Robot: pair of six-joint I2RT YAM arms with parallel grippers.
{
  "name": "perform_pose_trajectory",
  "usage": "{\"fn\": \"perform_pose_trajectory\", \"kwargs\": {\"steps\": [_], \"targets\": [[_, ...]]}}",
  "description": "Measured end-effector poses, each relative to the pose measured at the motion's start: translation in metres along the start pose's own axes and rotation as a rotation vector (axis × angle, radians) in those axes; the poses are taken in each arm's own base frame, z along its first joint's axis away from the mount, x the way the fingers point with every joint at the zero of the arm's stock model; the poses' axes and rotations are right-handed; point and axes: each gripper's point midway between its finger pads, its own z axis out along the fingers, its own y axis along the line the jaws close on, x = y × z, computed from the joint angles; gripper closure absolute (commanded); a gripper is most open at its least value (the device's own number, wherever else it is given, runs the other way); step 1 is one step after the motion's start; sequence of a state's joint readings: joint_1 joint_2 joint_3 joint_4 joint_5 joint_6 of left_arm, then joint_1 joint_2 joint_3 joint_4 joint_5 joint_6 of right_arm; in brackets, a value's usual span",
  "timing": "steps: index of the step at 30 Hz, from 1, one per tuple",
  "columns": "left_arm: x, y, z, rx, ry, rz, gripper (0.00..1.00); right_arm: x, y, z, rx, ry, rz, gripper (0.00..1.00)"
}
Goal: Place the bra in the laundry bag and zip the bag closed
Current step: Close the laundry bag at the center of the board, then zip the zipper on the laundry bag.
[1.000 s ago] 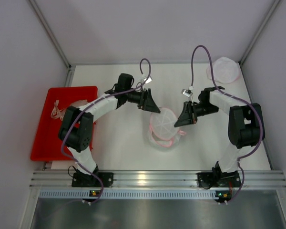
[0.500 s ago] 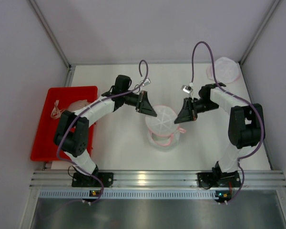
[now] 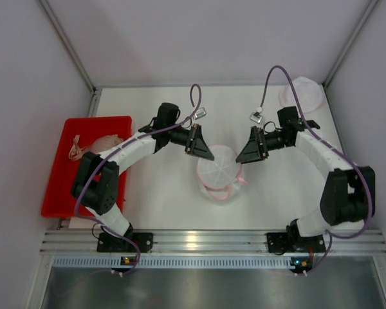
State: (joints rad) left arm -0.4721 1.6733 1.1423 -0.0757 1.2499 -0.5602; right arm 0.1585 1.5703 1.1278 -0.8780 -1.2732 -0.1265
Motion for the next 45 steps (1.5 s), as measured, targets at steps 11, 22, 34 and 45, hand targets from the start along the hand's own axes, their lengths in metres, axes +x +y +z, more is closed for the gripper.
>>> {"fn": "perform_pose_trajectory", "kwargs": {"steps": [11,22,34,45], "targets": [[0.004,0.005,0.003,0.028,-0.056,-0.234,1.0,-0.012,0.036,-0.051,0.275,-0.304,-0.266,0.01],[-0.001,-0.004,0.002,0.107,-0.166,-0.363,1.0,-0.007,0.047,-0.081,0.376,-0.631,-0.344,0.0],[-0.015,-0.031,-0.006,0.224,-0.268,-0.342,1.0,0.049,-0.032,-0.034,0.229,-0.609,0.215,0.06],[-0.012,-0.024,-0.006,0.226,-0.275,-0.386,1.0,0.038,0.0,-0.006,0.02,-0.598,0.175,0.17]]}}
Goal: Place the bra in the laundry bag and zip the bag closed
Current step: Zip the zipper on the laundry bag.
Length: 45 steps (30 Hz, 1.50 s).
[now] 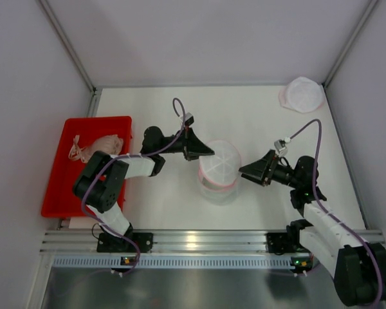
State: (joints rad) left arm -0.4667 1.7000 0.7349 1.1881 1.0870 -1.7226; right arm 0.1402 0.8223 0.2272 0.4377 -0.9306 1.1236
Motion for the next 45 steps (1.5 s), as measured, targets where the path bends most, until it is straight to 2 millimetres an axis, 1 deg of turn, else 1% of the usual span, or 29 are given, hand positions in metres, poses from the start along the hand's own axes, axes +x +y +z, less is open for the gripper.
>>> {"fn": "perform_pose_trajectory", "kwargs": {"steps": [5,8,11,12,14,16,18,23,26,27,28,29,32,33,34,37,40,41,42,43,44,45], "targets": [[0.003,0.002,0.0,-0.003,0.003,-0.011,1.0,0.0,0.001,0.009,-0.019,0.005,-0.001,0.2],[0.006,0.003,0.002,-0.002,0.01,-0.011,1.0,0.002,0.006,0.012,-0.039,0.014,-0.006,0.24],[0.011,0.007,0.004,-0.006,0.022,-0.021,1.0,0.005,0.01,0.014,-0.056,0.024,-0.011,0.3],[0.012,0.009,0.004,-0.008,0.023,-0.023,1.0,0.005,0.011,0.015,-0.06,0.026,-0.012,0.34],[0.012,0.014,0.006,-0.015,0.026,-0.032,1.0,0.006,0.013,0.015,-0.065,0.028,-0.015,0.38],[0.011,0.02,0.006,-0.022,0.026,-0.04,1.0,0.006,0.016,0.013,-0.073,0.025,-0.026,0.47],[0.009,0.026,0.006,-0.03,0.026,-0.041,1.0,0.006,0.019,0.012,-0.081,0.021,-0.037,0.51],[-0.005,0.034,0.003,-0.047,0.022,-0.032,1.0,0.009,0.022,0.008,-0.09,0.016,-0.065,0.54],[-0.016,0.035,-0.001,-0.053,0.011,-0.018,1.0,0.012,0.018,0.007,-0.083,0.015,-0.069,0.68],[-0.018,0.036,-0.003,-0.056,0.011,-0.018,1.0,0.012,0.017,0.007,-0.079,0.015,-0.069,0.78],[-0.019,0.037,-0.003,-0.058,0.015,-0.014,1.0,0.012,0.016,0.007,-0.077,0.013,-0.069,0.83],[-0.018,0.038,-0.004,-0.062,0.018,-0.012,1.0,0.012,0.016,0.007,-0.075,0.01,-0.068,0.92],[-0.017,0.044,-0.005,-0.074,0.03,-0.009,1.0,0.012,0.015,0.007,-0.074,0.011,-0.064,0.97],[-0.017,0.046,-0.005,-0.078,0.03,-0.011,1.0,0.012,0.015,0.008,-0.073,0.011,-0.062,1.0],[-0.017,0.047,-0.006,-0.082,0.032,-0.009,0.94,0.012,0.014,0.008,-0.071,0.012,-0.061,1.0],[-0.016,0.053,-0.007,-0.098,0.035,0.003,0.72,0.012,0.012,0.009,-0.064,0.013,-0.053,1.0],[-0.02,0.065,-0.012,-0.156,0.028,0.017,0.6,0.011,0.01,0.009,-0.055,0.007,-0.047,1.0],[-0.023,0.07,-0.015,-0.197,0.019,0.057,0.56,0.01,0.009,0.009,-0.048,0.002,-0.042,1.0],[-0.029,0.072,-0.02,-0.244,0.005,0.099,0.56,0.009,0.008,0.009,-0.043,-0.002,-0.038,1.0],[-0.04,0.071,-0.024,-0.297,-0.015,0.166,0.56,0.009,0.007,0.01,-0.038,-0.008,-0.035,1.0],[-0.058,0.065,-0.03,-0.36,-0.045,0.271,0.55,0.008,0.006,0.01,-0.033,-0.013,-0.032,1.0],[-0.075,0.054,-0.036,-0.419,-0.073,0.398,0.55,0.007,0.005,0.01,-0.026,-0.019,-0.028,1.0]]}}
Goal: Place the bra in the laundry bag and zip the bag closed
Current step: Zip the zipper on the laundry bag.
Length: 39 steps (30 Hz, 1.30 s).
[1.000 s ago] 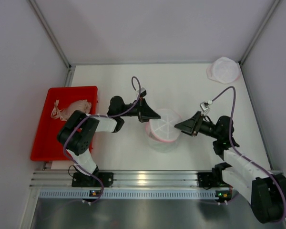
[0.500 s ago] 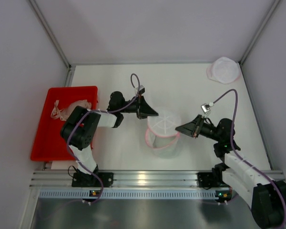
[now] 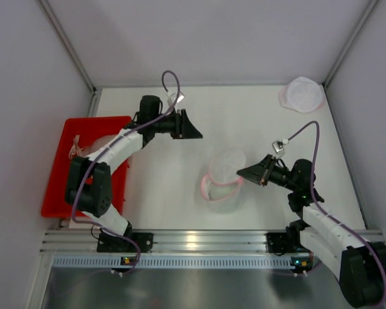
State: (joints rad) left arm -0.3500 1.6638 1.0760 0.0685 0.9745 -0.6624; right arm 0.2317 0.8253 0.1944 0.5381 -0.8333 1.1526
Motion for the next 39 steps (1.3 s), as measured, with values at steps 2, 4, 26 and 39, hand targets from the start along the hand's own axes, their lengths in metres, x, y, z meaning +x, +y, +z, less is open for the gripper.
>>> {"fn": "perform_pose_trajectory", "kwargs": {"steps": [2,4,26,39], "targets": [[-0.032,-0.007,-0.02,-0.11,-0.073,0.245,0.54,-0.001,-0.004,0.001,0.017,-0.01,0.012,1.0],[-0.047,-0.022,-0.041,-0.191,-0.107,0.468,0.54,-0.002,-0.007,0.001,0.034,-0.021,0.026,1.0],[0.154,-0.127,0.053,0.052,0.45,1.976,0.66,0.004,-0.013,0.014,0.114,-0.013,0.242,1.0],[0.162,-0.112,0.08,0.034,0.482,2.025,0.65,0.004,-0.011,0.017,0.133,-0.019,0.284,1.0]]}}
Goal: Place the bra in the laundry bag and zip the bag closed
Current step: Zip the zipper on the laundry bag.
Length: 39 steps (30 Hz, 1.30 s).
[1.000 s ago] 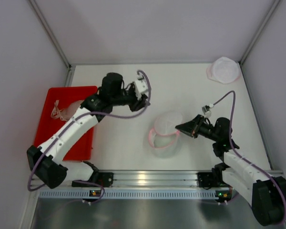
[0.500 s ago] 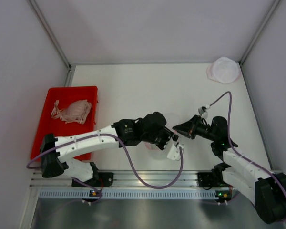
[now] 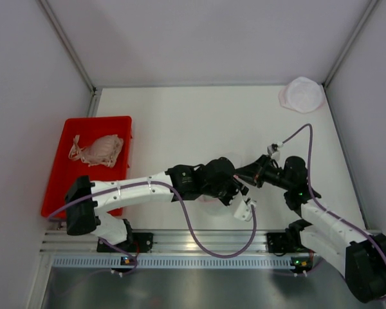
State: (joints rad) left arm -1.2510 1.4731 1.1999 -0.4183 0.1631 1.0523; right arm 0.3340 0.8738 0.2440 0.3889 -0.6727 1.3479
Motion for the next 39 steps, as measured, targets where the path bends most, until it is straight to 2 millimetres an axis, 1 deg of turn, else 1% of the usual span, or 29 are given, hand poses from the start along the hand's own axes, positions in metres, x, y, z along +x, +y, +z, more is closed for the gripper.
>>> {"fn": "perform_pose_trajectory", "kwargs": {"steps": [3,9,19,24,29,30,35,36,39], "targets": [[0.002,0.001,0.004,-0.004,0.009,-0.001,0.64,0.001,0.002,0.0,-0.005,0.001,0.0,1.0],[0.011,-0.001,0.011,0.0,0.047,-0.01,0.64,0.001,0.005,-0.001,-0.009,-0.001,0.002,1.0],[0.021,0.003,0.01,-0.031,0.101,-0.02,0.65,0.003,0.004,-0.002,0.001,-0.004,0.005,1.0],[0.025,0.002,0.01,-0.035,0.115,-0.02,0.67,0.003,0.004,-0.002,0.004,-0.01,0.002,1.0],[0.026,0.002,0.01,-0.04,0.119,-0.022,0.75,0.003,0.003,-0.002,0.008,-0.013,0.001,1.0],[0.026,0.003,0.01,-0.041,0.119,-0.022,0.78,0.003,0.003,-0.002,0.008,-0.013,-0.001,1.0],[0.027,0.004,0.01,-0.045,0.12,-0.029,0.85,0.003,0.003,-0.002,0.009,-0.015,-0.006,1.0],[0.027,0.004,0.01,-0.047,0.12,-0.029,0.82,0.003,0.003,-0.002,0.009,-0.015,-0.007,1.0],[0.027,0.004,0.008,-0.049,0.119,-0.028,0.66,0.003,0.003,-0.002,0.011,-0.014,-0.01,1.0]]}}
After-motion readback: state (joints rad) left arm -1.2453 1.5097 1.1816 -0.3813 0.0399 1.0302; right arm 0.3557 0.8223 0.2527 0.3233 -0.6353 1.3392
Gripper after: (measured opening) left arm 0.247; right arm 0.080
